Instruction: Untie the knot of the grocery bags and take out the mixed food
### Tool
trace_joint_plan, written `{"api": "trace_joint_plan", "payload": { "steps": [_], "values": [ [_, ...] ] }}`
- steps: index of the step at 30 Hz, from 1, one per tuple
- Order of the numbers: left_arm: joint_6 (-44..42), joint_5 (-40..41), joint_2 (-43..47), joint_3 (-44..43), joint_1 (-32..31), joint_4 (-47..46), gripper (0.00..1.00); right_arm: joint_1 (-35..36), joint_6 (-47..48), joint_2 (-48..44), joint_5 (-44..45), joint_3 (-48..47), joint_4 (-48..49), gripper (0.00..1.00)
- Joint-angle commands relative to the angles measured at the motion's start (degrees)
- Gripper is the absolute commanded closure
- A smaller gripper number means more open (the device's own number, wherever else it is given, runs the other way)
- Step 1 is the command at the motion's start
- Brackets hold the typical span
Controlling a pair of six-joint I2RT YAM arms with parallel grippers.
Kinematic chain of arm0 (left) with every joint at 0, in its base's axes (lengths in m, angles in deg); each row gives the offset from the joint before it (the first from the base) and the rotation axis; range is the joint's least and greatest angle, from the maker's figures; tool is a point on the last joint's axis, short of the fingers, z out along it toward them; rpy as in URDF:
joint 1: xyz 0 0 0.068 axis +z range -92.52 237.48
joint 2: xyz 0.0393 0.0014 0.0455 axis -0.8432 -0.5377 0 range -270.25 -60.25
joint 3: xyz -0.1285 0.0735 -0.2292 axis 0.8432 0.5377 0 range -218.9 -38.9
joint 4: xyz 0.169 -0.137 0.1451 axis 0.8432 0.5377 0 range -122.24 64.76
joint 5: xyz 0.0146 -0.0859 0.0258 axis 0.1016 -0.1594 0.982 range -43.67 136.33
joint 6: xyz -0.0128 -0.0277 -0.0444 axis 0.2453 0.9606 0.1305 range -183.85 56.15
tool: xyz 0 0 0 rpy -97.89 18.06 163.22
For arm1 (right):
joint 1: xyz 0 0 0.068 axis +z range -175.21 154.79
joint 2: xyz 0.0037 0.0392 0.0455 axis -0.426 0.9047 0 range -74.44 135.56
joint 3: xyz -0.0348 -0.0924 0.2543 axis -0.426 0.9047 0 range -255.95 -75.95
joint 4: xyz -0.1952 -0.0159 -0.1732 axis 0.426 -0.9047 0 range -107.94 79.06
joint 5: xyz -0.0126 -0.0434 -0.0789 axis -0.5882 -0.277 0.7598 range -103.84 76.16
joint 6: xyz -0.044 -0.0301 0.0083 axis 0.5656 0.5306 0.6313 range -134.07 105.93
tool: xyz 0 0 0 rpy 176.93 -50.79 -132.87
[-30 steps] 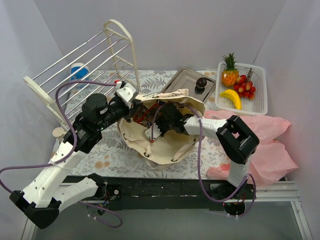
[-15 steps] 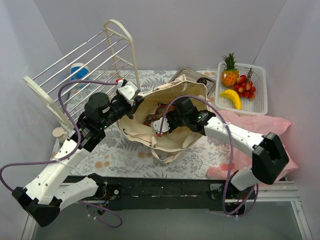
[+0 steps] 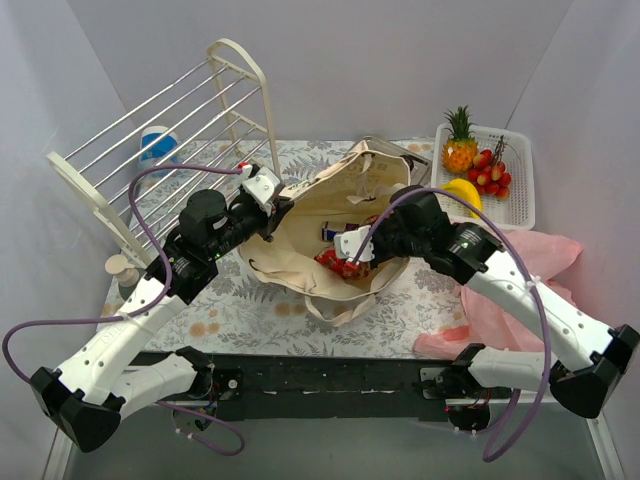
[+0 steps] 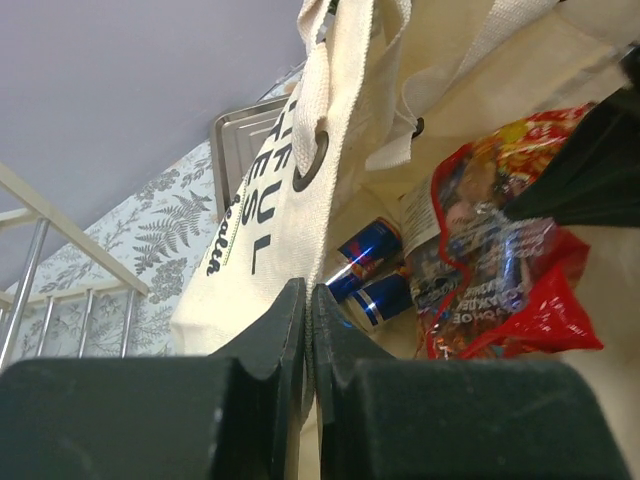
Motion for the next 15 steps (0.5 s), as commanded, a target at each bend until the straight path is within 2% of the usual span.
{"api": "trace_joint_plan", "payload": {
  "steps": [1,3,5,8,12,13,15],
  "values": [
    [1.7,-2.7,-0.4,0.6,0.3,0.8,0.96,0.6,-2.2,-6.8,-4.1,-8.6,5.3,0.99],
    [1.6,-3.1,-0.4,0.9,0.3,0.6,0.89,0.6,-2.5,-6.8,-3.6,-11.2,6.8,0.99],
    [1.6,-3.6,-0.4,0.9,0.3,0.3,0.56,0.6,-2.1,-5.5,-1.9,-14.0,7.0,0.99],
    [1.3,-4.3,-0.5,-0.3,0.3,0.4,0.20,0.5,-2.3,-2.8,0.6,-20.7,7.5,0.99],
    [-3.6,-6.7,-0.1,-5.7,0.3,3.6,0.05,0.4,-2.7,0.1,3.7,-26.8,9.6,0.99],
    [-7.1,-7.2,0.2,-9.1,0.3,5.0,0.02,0.0,-3.1,1.0,4.5,-28.2,10.3,0.99],
    [-8.8,-4.8,0.9,-12.9,0.3,9.2,0.02,-1.1,-4.3,1.6,5.0,-29.1,12.2,0.99]
  ]
}}
